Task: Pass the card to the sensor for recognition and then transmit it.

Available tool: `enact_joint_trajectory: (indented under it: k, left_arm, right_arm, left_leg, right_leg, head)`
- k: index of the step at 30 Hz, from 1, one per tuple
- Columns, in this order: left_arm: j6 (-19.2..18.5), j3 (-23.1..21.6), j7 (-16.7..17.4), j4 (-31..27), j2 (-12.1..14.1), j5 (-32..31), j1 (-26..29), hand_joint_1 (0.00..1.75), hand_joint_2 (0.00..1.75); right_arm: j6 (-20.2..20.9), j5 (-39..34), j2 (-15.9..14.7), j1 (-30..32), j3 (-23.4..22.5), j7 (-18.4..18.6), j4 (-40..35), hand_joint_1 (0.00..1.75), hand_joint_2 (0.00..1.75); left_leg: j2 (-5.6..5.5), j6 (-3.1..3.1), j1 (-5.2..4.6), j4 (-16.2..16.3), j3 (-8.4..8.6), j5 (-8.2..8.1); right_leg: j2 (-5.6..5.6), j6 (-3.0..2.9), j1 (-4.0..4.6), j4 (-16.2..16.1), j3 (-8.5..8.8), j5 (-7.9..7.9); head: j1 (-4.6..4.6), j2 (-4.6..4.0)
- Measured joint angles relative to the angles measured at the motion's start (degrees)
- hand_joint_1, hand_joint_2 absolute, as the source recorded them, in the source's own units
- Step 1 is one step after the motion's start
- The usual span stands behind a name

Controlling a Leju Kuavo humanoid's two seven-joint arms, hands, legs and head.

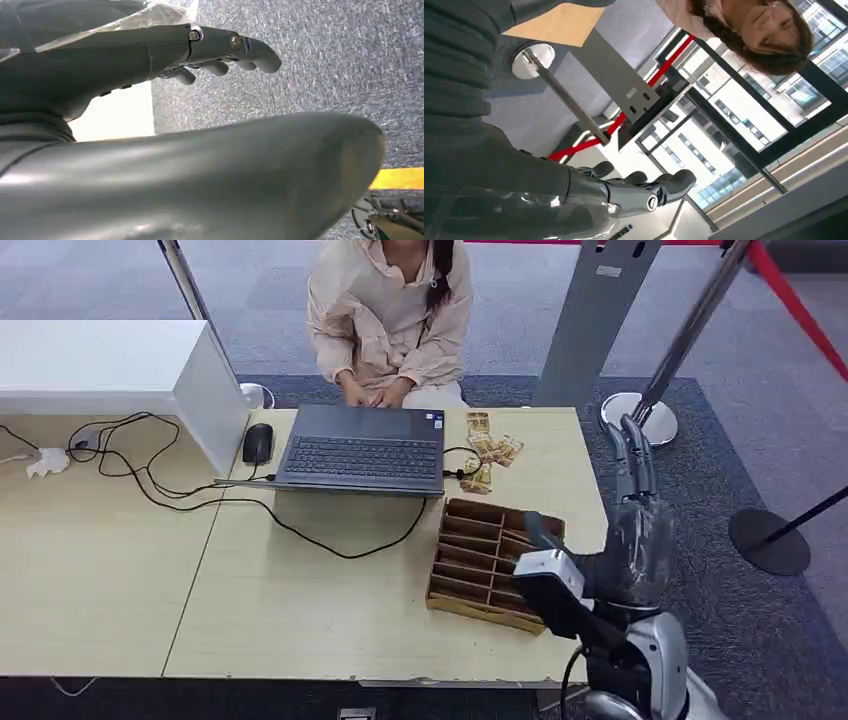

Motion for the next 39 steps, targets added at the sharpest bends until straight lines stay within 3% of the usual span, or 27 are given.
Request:
enact_joint_trajectory:
  k: [19,32,38,39]
  left_arm:
    - [0.02,0.00,0.04,0.00,0.00,0.04,0.02,0.00,0.00]
    - [-0.09,0.00,-0.44,0.00,-0.02,-0.09,0.00,0.00,0.00]
    - [-0.24,0.00,-0.09,0.00,-0.02,-0.07,-0.01,0.00,0.00]
    - [-0.24,0.00,-0.09,0.00,-0.02,-0.07,0.00,0.00,0.00]
  right_arm:
    - [-0.90,2.10,-0.11,2.72,-0.04,1.25,1.68,0.00,1.75]
    - [1.53,3.86,-0.42,2.79,0.02,3.62,4.54,0.02,1.75]
    - [1.49,4.17,-0.48,3.22,0.02,4.42,5.88,0.26,1.75]
    - [1.42,4.17,-0.52,3.32,0.02,4.52,6.05,0.49,1.75]
  left_leg:
    - [0.00,0.00,0.00,0.00,-0.03,0.00]
    - [0.01,0.00,0.00,0.00,-0.04,-0.01]
    - [0.01,0.00,0.00,0.00,-0.04,-0.01]
    - [0.00,0.00,0.00,0.00,-0.04,-0.01]
  right_leg:
    - [0.00,0.00,0.00,0.00,0.00,0.00]
    - [0.00,0.00,0.00,0.00,0.00,-0.01]
    - [0.00,0.00,0.00,0.00,-0.01,-0.01]
    - [0.00,0.00,0.00,0.00,-0.01,-0.01]
  head:
    - [0.00,0.00]
    - [0.00,0.00]
    - [0.00,0.00]
    - [0.00,0.00]
